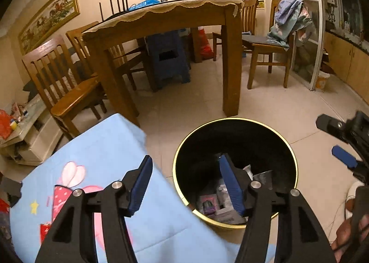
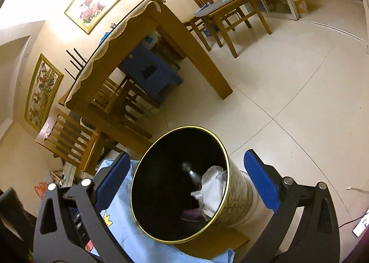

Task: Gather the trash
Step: 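Drop the ointment box into the bin with the right gripper while the left gripper drops the gum pack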

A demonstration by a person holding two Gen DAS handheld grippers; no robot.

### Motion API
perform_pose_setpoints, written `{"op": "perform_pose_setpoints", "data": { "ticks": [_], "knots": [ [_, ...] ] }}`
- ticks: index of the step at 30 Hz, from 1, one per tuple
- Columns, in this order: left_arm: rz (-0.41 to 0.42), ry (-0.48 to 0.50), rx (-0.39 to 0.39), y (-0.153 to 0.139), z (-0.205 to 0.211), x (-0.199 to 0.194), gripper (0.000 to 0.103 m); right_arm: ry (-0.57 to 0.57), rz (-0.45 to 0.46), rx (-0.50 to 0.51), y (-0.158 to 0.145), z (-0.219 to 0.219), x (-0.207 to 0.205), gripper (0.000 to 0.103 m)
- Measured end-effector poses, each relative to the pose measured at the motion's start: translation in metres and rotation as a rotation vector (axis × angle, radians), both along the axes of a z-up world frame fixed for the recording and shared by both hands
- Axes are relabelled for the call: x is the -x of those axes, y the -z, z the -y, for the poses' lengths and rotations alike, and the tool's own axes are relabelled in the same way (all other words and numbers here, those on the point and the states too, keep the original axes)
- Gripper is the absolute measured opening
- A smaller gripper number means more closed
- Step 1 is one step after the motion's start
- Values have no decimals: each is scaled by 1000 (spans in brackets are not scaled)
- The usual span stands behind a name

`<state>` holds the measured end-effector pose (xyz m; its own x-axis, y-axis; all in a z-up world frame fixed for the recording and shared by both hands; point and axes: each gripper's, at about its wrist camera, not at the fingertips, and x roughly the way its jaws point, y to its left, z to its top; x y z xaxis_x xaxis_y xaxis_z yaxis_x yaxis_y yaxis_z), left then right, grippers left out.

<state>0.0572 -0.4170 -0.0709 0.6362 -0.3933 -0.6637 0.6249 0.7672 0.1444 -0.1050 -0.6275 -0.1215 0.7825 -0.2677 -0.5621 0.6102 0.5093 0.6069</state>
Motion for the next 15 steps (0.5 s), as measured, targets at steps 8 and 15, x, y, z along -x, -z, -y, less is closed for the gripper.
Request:
{"op": "perform_pose_setpoints", "data": {
  "ticks": [8, 15],
  "knots": [
    [42, -71, 20, -15, -56, 14, 64, -71, -99, 90, -5, -40, -37, 97],
    [55, -149, 60, -29, -117, 11, 66, -175, -165, 214, -14, -96, -73, 97]
  ]
}}
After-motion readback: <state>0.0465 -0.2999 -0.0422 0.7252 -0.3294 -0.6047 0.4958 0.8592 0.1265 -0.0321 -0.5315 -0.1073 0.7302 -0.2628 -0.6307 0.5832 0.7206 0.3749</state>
